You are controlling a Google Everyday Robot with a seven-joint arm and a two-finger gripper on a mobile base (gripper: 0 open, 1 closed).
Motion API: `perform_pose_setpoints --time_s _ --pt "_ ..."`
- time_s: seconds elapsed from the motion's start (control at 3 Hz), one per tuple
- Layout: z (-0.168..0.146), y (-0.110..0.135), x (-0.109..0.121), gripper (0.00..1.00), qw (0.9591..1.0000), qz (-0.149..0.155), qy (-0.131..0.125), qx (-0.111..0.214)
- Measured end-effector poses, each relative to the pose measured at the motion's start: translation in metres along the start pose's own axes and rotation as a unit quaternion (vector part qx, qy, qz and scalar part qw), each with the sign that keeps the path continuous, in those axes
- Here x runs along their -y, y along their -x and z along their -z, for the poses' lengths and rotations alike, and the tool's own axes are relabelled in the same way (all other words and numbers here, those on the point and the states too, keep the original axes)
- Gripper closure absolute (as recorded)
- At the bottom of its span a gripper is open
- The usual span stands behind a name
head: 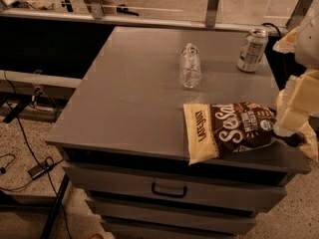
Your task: Pick 7up can
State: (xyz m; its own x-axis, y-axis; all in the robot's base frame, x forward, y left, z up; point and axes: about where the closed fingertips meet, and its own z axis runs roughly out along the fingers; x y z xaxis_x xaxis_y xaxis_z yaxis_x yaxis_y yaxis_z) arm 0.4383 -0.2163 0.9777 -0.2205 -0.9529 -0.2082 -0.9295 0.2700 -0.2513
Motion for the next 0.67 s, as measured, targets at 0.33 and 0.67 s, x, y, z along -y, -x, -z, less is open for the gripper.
perform_pose_setpoints --time_s 0.33,0.67 --pt "-0.004 0.000 0.008 0.00 1.0000 0.003 -0.004 -0.001" --pt "-0.019 0.000 0.045 0.00 0.9998 0.007 -0.019 -0.002"
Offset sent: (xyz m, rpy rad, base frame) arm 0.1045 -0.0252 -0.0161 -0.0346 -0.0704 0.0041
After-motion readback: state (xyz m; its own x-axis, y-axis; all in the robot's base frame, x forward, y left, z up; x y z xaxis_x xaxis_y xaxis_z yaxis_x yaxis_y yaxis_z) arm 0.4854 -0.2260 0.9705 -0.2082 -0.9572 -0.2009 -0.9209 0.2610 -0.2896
